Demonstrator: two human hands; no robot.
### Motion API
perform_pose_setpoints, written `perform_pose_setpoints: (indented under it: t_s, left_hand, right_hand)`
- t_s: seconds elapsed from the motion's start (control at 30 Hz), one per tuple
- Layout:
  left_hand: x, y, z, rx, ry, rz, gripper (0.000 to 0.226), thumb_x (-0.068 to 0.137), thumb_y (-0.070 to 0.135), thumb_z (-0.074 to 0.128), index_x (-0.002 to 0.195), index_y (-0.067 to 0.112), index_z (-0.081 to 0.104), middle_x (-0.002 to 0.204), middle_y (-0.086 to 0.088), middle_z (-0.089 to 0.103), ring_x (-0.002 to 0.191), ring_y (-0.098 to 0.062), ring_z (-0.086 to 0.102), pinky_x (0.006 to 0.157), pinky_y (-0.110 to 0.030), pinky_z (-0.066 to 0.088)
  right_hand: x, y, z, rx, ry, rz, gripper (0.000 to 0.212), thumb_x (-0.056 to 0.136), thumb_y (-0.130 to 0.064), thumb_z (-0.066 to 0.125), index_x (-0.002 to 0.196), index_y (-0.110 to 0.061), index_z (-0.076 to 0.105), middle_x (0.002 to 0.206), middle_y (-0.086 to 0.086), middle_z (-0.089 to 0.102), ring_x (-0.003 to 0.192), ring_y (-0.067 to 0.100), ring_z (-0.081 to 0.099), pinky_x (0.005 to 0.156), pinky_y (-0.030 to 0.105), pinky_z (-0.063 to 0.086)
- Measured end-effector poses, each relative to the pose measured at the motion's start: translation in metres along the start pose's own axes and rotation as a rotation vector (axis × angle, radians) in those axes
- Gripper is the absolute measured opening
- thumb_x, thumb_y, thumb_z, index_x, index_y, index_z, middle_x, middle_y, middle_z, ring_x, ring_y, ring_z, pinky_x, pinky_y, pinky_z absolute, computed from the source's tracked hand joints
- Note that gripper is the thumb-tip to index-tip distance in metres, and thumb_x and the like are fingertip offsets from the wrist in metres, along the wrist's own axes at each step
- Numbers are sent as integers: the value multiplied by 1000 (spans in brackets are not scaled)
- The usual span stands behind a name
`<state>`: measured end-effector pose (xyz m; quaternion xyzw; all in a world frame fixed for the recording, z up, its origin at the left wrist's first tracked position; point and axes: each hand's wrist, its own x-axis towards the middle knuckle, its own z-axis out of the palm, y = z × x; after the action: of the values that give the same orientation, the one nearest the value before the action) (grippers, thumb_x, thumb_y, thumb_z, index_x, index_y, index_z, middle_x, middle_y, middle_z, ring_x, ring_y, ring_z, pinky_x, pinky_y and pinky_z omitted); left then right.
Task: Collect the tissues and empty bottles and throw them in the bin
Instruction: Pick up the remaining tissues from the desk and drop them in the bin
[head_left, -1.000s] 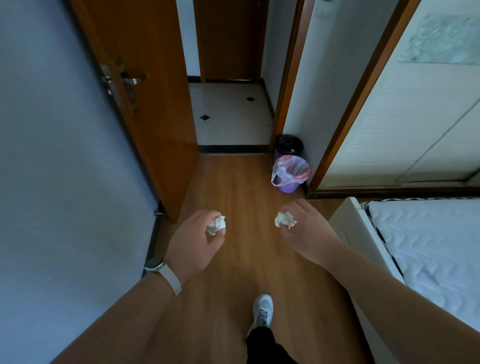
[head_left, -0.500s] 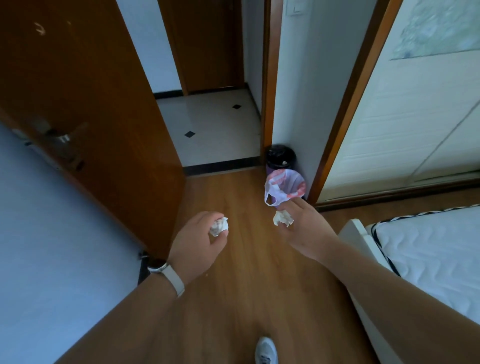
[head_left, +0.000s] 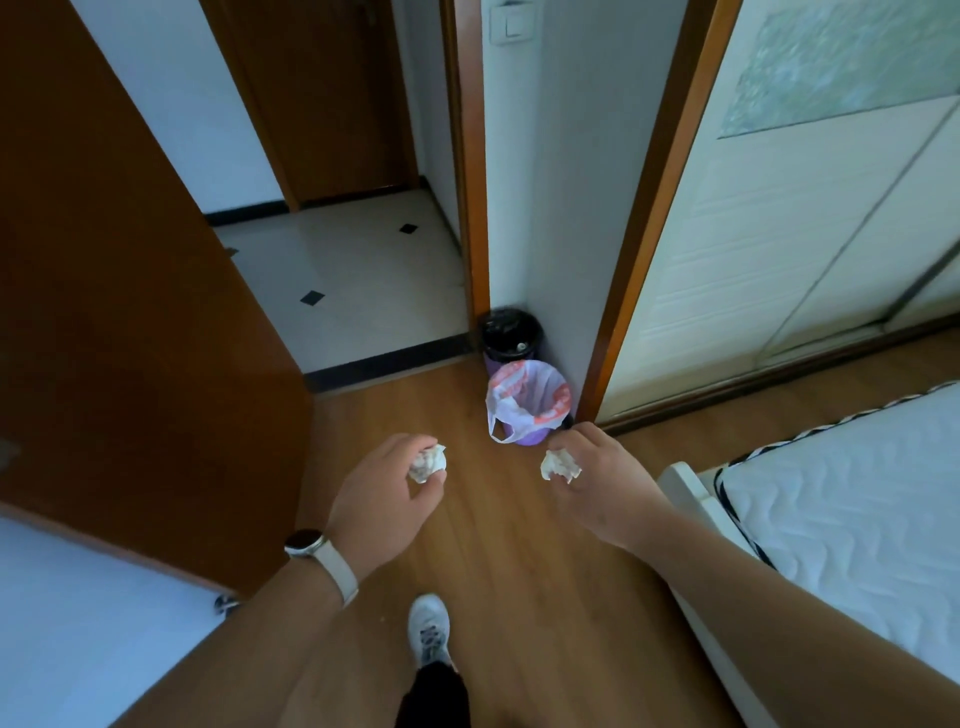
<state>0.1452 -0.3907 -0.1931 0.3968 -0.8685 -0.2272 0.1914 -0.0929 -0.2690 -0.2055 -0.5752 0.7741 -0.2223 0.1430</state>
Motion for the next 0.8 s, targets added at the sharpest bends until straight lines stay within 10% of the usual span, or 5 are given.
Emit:
perform_pose_setpoints:
  t_s: [0.27, 0.8]
  left_hand:
    - [120, -63, -15, -54, -50, 64, 30, 89, 28, 64, 118, 23, 60, 109, 13, 59, 96, -3, 55, 75, -5, 37]
    - [290, -152, -31, -82, -107, 182, 31, 89, 28, 65, 118, 20, 61, 111, 8, 61, 93, -7, 57, 74, -9, 38]
  right_hand:
    - [114, -6, 6, -120, 109, -36, 27, 83, -29, 68, 106, -15, 66, 105, -3, 61, 88, 11, 59, 78, 29, 57]
    - [277, -28, 33, -108, 120, 129, 39, 81, -32, 72, 117, -25, 60, 117, -6, 56, 91, 11, 58, 72, 17, 49]
